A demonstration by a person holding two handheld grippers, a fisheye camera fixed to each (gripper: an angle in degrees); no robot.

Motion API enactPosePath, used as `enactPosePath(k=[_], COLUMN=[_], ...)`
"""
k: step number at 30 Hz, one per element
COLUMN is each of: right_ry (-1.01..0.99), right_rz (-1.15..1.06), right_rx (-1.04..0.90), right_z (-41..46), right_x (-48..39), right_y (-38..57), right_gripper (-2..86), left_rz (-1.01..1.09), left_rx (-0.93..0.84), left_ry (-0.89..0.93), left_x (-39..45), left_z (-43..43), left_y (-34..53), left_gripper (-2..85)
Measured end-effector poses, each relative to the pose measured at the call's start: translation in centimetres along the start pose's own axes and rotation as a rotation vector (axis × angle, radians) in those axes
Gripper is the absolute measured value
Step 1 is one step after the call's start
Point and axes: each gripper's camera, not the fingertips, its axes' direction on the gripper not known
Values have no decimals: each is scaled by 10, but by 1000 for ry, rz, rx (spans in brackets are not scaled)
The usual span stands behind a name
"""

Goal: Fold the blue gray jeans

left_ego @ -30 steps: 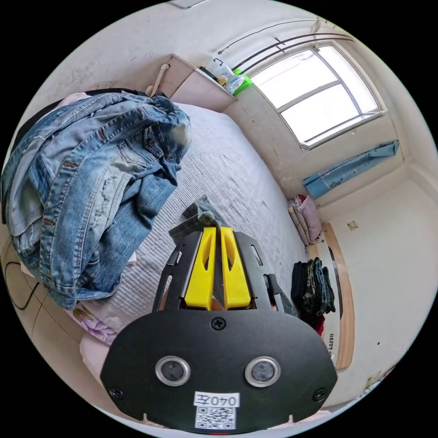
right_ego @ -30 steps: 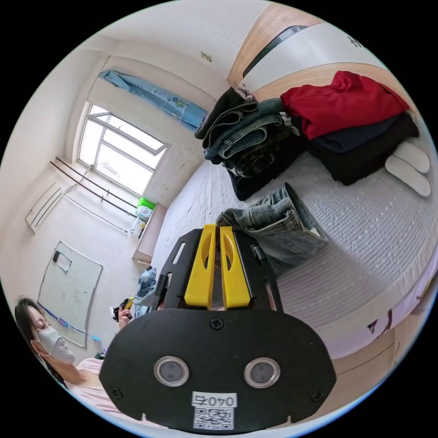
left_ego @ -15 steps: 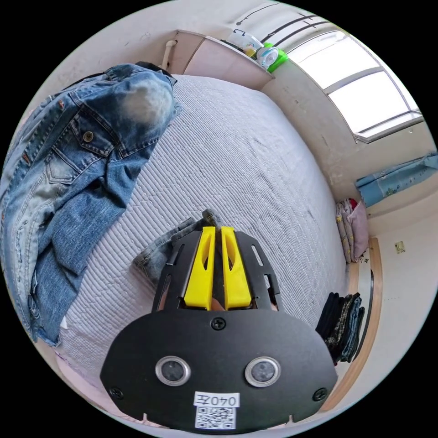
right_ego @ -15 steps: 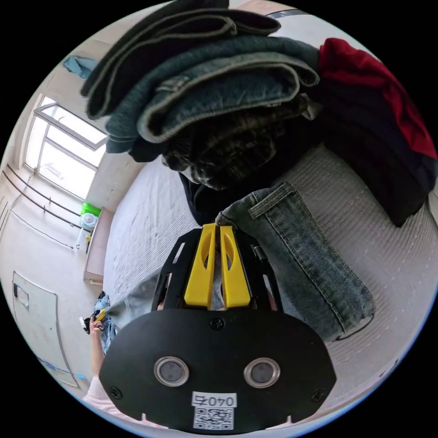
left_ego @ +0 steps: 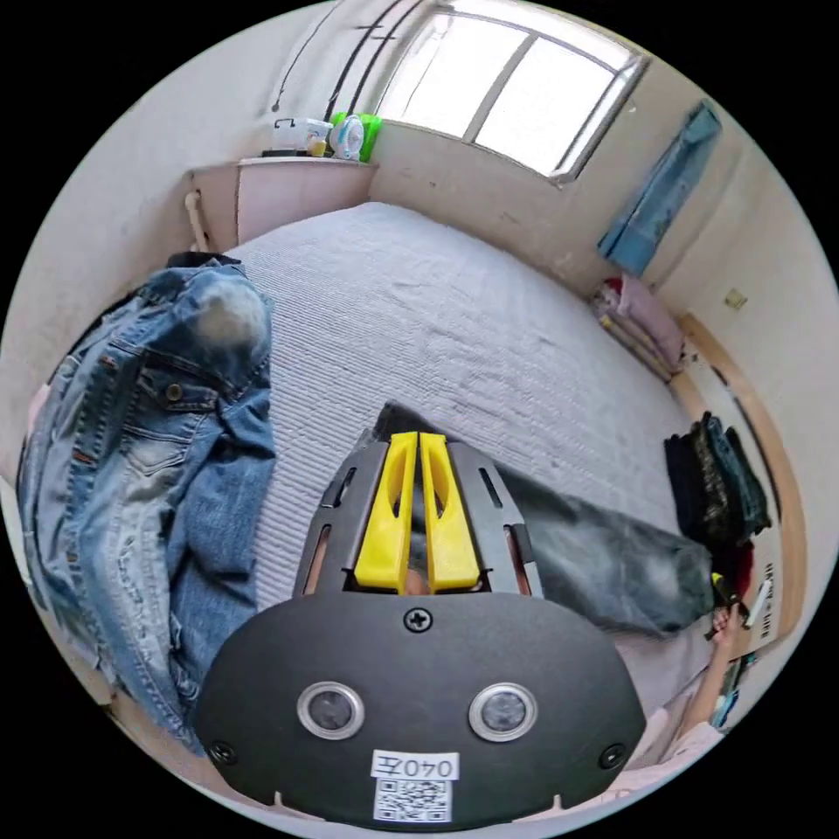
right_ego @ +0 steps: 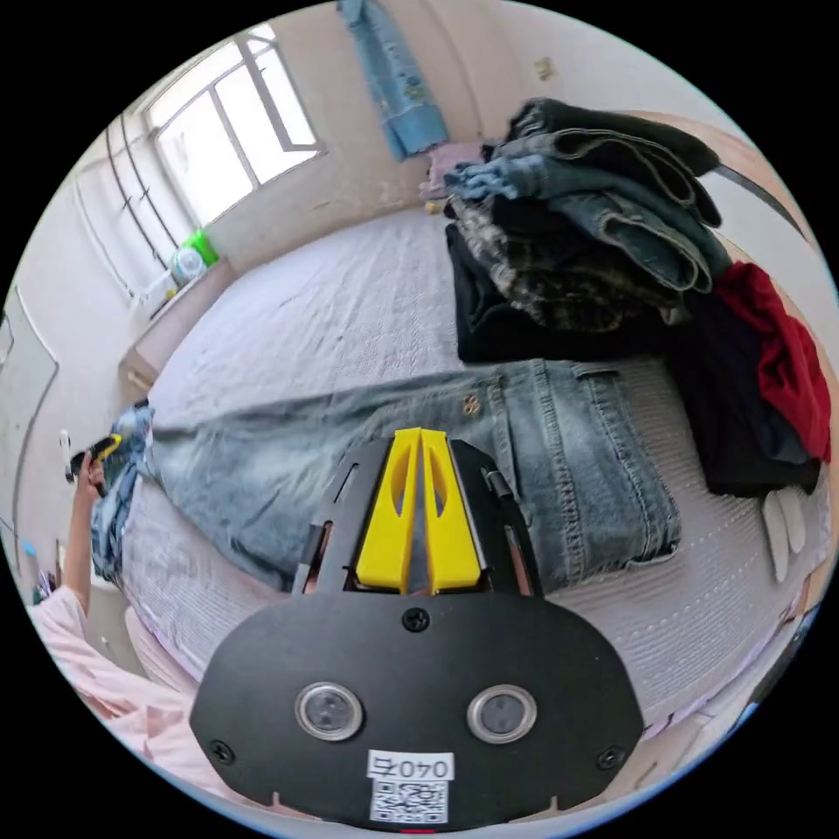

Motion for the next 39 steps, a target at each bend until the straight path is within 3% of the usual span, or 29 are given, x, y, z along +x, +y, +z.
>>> enactPosePath(k=[5,13,18,20,29,34,39], right_ry=[239,256,176,149,148,103,113], right_rz=[-119,-271,-214,-181,-162,-170,-191], right_rx=[-345,-148,-116,-111,-100,-115,-97], right_z=[68,0,-35,-47,-56,-50,-57], right_x=[-38,-141,-144,-139,-141,-150,-157], right_y=[19,52,77,82,94,98,107], right_gripper=[-9,-10,-10,-10,-10,-10,-10], left_rz=[58,-137,-344,-340,-209,-189,-342], left_rx=[-152,-310,-277,-197,-73,-162,-123], left_ry=[-85,-85,126,216,182,-16,231], left_x=[8,-22,-61,-68,-68,-86,-119], left_z=[43,121,154,148,75,110,117], left_y=[30,7,6,9,26,19,23], left_gripper=[-7,38,4,-3,-9,-9,-9])
